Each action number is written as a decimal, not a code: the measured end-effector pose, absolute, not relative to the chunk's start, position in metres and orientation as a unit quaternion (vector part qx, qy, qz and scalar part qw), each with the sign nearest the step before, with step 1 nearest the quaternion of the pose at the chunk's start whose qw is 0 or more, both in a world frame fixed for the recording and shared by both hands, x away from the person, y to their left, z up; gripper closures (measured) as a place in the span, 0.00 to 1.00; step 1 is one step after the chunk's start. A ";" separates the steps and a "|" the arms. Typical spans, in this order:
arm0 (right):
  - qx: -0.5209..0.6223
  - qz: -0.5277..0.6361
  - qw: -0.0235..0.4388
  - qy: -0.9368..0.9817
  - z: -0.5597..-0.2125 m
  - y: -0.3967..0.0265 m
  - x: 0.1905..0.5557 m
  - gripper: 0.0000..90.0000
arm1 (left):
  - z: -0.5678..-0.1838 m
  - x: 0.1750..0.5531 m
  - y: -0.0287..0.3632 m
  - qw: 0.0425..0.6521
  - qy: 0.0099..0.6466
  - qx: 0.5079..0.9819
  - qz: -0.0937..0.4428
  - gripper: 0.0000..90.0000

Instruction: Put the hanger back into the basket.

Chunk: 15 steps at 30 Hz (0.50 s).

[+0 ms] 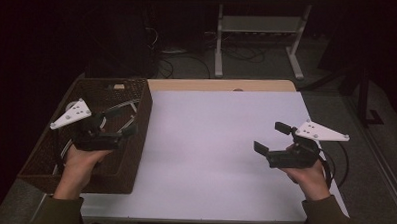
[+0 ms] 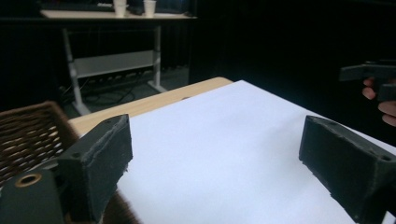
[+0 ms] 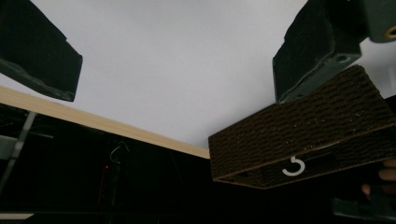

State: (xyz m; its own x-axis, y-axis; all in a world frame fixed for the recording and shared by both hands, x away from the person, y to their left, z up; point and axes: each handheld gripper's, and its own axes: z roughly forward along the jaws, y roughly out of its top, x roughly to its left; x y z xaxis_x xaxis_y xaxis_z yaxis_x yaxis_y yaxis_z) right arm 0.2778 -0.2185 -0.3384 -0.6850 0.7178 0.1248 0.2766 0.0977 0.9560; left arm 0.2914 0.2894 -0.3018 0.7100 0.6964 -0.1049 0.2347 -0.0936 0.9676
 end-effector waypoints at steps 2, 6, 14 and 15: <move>0.344 0.578 0.192 0.715 -0.336 -0.217 0.279 0.01 | -0.307 0.292 0.283 0.596 0.319 0.713 0.186 0.07; 0.341 0.586 0.188 0.711 -0.331 -0.213 0.281 0.01 | -0.315 0.293 0.270 0.602 0.310 0.714 0.180 0.03; 0.330 0.599 0.190 0.704 -0.327 -0.211 0.281 0.01 | -0.326 0.295 0.257 0.603 0.294 0.717 0.186 0.00; 0.332 0.601 0.189 0.702 -0.327 -0.212 0.281 0.01 | -0.327 0.295 0.256 0.605 0.295 0.716 0.183 0.00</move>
State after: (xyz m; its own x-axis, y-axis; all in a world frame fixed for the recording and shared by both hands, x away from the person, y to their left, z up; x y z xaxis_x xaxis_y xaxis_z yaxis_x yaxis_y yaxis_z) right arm 0.2814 -0.2116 -0.3269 -0.7081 0.6934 0.1331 0.2392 0.0583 0.9692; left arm 0.2950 0.2565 -0.3267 0.7584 0.6449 -0.0946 0.2012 -0.0935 0.9751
